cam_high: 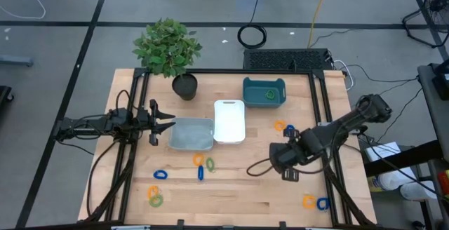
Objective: Sort spring keychains
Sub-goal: Put the green spring keychain into the blue bin
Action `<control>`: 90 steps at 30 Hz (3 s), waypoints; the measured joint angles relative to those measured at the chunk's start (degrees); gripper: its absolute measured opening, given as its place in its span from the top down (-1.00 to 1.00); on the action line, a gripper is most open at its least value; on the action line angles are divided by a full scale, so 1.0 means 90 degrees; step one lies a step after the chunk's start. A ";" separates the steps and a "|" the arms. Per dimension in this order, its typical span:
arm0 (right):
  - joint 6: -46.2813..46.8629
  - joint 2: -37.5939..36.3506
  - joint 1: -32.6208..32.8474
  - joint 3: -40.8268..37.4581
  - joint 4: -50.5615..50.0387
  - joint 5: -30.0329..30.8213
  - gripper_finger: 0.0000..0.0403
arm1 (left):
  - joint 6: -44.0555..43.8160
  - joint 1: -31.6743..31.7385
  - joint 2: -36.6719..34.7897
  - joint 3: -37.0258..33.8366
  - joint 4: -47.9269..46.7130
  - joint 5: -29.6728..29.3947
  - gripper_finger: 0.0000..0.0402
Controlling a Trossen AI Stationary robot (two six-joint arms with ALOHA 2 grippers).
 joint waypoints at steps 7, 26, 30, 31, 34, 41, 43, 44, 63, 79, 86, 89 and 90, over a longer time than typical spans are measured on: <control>-0.1240 0.0169 -0.0844 0.0278 -0.0097 0.0115 1.00 | -0.0001 0.0000 0.0000 0.0000 0.0000 -0.0002 0.35; -0.4224 0.0162 -0.3702 0.0278 -0.0130 0.0768 1.00 | -0.0002 0.0000 -0.0001 -0.0001 0.0000 -0.0002 0.35; -0.4777 0.0162 -0.4230 0.0278 0.0043 0.0745 1.00 | -0.0002 0.0000 0.0000 0.0000 0.0000 -0.0001 0.35; -0.4912 0.0160 -0.4360 0.0278 0.0106 0.0742 1.00 | 0.0000 0.0000 0.0000 0.0000 0.0000 -0.0002 0.35; -0.5295 0.0162 -0.4728 0.0278 0.0344 0.0745 1.00 | 0.0000 0.0000 -0.0001 0.0000 0.0000 -0.0002 0.35; -0.6045 0.0162 -0.5500 0.0275 0.0985 0.0731 1.00 | -0.0001 0.0000 -0.0001 0.0000 0.0000 -0.0002 0.35; -0.6297 0.0230 -0.5695 0.0293 0.1203 0.0734 1.00 | -0.0001 0.0000 0.0000 -0.0001 0.0000 -0.0002 0.35; -0.6390 0.0282 -0.5800 0.0331 0.1308 0.0728 1.00 | -0.0002 0.0000 -0.0001 -0.0002 0.0000 -0.0002 0.35; -0.7670 0.1667 -0.7243 0.1006 0.2053 0.0691 1.00 | -0.0001 0.0000 0.0000 0.0000 0.0000 -0.0001 0.35; -0.7579 0.2049 -0.7445 0.0337 0.2519 0.0214 1.00 | -0.0002 0.0000 0.0000 0.0000 0.0000 -0.0002 0.35; -0.7504 0.2064 -0.7371 -0.0258 0.3129 0.0176 1.00 | -0.0002 0.0000 0.0000 0.0000 0.0000 0.0000 0.35; -0.7436 0.2061 -0.7352 -0.0380 0.3170 -0.0065 1.00 | -0.0001 0.0000 -0.0001 0.0000 0.0000 0.0000 0.35; -0.7418 0.2061 -0.7335 -0.0422 0.3197 -0.0126 1.00 | 0.0000 0.0000 -0.0001 0.0000 0.0000 0.0000 0.35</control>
